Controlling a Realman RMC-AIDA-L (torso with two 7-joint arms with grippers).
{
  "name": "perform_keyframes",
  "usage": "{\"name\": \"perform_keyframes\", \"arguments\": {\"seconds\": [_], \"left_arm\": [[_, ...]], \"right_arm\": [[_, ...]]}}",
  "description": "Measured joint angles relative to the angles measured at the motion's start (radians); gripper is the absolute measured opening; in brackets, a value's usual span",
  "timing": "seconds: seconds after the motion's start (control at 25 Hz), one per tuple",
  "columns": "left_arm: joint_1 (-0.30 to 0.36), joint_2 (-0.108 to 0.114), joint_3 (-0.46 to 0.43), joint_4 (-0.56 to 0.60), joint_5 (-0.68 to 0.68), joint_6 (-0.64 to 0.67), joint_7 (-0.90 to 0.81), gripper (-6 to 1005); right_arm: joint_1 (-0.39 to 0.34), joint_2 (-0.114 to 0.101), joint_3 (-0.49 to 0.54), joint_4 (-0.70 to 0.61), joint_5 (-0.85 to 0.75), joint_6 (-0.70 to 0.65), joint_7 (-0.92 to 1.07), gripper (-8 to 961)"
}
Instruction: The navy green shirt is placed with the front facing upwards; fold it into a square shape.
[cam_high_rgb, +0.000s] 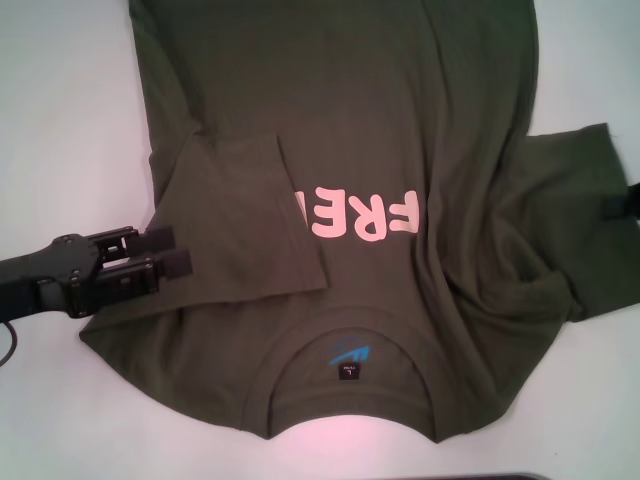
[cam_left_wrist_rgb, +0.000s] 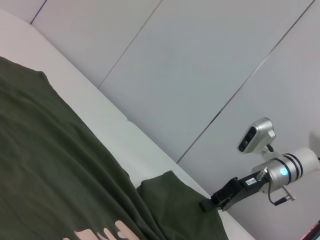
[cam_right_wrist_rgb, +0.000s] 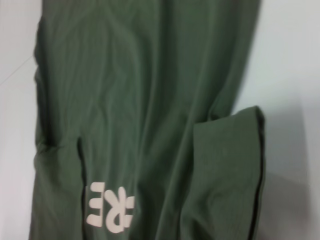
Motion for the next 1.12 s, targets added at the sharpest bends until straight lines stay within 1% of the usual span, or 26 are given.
{"name": "perform_keyframes", "arguments": {"seconds": [0.08, 0.12, 0.2, 0.32, 0.52, 0.56, 0.72, 1.12], "left_arm": [[0.000, 0.000, 0.000, 0.000, 0.000, 0.000, 0.000, 633], [0.000, 0.000, -0.001, 0.000, 0.000, 0.000, 0.000, 633], [0.000, 0.001, -0.001, 0.000, 0.000, 0.000, 0.000, 633], [0.000, 0.001, -0.002, -0.002, 0.000, 0.000, 0.000, 632], [-0.001, 0.001, -0.002, 0.000, 0.000, 0.000, 0.000, 632], [0.000, 0.001, -0.002, 0.000, 0.000, 0.000, 0.000, 632], [0.001, 0.002, -0.001, -0.001, 0.000, 0.000, 0.000, 632], [0.001, 0.003, -0.001, -0.004, 0.000, 0.003, 0.000, 632]], "right_arm": [[-0.017, -0.006, 0.001, -0.023, -0.001, -0.012, 0.013, 32], [-0.031, -0.013, 0.006, -0.041, -0.001, -0.022, 0.023, 34], [-0.036, -0.016, 0.011, -0.048, -0.002, -0.026, 0.026, 38], [-0.048, -0.031, 0.029, -0.065, -0.003, -0.037, 0.039, 44], [-0.054, -0.053, 0.062, -0.087, -0.004, -0.046, 0.049, 54], [-0.054, -0.053, 0.062, -0.087, -0.004, -0.046, 0.049, 56], [-0.053, -0.066, 0.077, -0.091, -0.004, -0.048, 0.060, 65], [-0.025, -0.074, 0.091, -0.161, -0.004, -0.053, 0.109, 85]]}}
